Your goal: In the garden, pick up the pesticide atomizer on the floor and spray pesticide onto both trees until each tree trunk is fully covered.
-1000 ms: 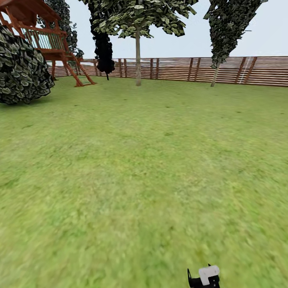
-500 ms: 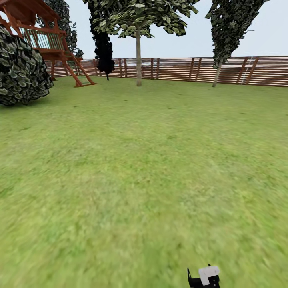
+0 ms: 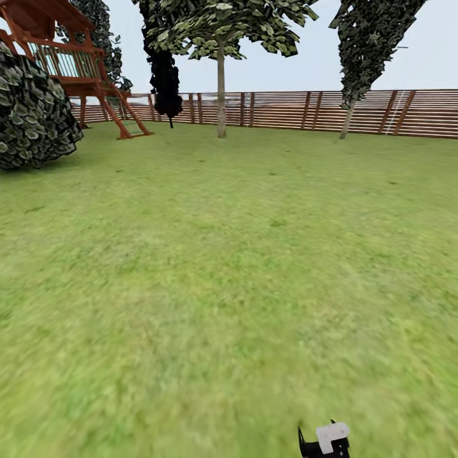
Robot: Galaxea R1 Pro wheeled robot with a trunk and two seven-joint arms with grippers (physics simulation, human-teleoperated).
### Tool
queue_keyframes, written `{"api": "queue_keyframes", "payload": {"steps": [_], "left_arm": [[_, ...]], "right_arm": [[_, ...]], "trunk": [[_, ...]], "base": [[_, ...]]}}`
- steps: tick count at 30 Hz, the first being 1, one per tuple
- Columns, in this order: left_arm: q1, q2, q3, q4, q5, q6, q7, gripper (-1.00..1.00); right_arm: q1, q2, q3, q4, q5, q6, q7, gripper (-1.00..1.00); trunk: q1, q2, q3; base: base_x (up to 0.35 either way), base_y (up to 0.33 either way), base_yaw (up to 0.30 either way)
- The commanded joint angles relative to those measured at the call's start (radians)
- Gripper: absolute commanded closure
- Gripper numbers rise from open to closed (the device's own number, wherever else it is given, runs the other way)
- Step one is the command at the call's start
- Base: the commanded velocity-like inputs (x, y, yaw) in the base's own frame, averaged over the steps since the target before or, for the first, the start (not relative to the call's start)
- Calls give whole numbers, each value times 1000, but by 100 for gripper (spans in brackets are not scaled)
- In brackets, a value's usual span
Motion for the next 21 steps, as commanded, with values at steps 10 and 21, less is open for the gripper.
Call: {"api": "queue_keyframes", "payload": {"steps": [10,21], "left_arm": [[-1,0,5,1,-4,-3,-1,100],[-1,0,5,1,-4,-3,0,100]], "right_arm": [[-1,0,-7,1,11,-3,-5,-100],[-1,0,-7,1,11,-3,-5,-100]], "trunk": [[0,0,-1],[0,0,-1]], "base": [[320,101,0],[320,99,0]]}}
